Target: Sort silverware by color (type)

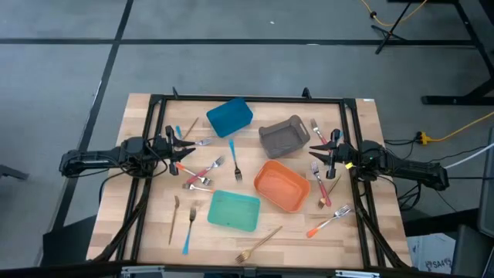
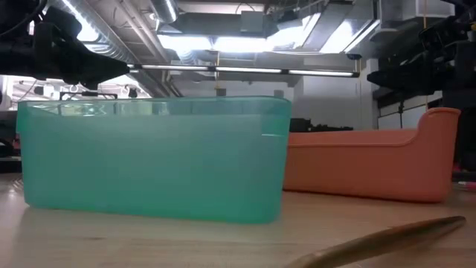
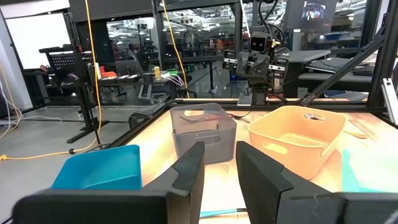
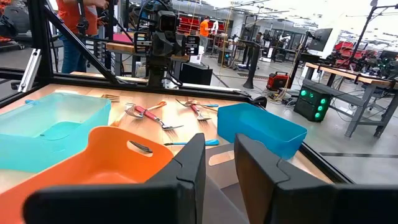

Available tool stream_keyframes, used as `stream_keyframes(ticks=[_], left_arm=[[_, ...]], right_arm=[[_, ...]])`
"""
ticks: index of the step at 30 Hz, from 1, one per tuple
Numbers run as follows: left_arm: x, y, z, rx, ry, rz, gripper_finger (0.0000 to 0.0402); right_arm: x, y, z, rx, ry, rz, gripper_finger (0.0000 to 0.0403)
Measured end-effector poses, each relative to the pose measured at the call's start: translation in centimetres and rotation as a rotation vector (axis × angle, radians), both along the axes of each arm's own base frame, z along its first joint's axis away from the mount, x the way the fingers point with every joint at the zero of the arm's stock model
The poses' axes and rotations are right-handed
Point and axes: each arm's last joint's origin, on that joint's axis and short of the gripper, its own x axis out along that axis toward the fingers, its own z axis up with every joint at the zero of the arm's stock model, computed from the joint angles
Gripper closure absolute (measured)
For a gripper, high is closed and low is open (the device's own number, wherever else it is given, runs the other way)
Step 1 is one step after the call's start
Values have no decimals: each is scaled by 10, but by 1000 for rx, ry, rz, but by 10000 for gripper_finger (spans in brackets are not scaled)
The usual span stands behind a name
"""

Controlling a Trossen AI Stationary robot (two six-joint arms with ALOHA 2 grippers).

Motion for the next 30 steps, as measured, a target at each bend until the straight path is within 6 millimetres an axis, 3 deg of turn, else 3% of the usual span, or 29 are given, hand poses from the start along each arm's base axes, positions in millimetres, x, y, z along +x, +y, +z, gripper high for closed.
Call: stream_keyframes(ticks=[30], left_arm=[[0,0,0,0,1,0,316]], right_arm=[[0,0,1,-2,-13,-16,327]])
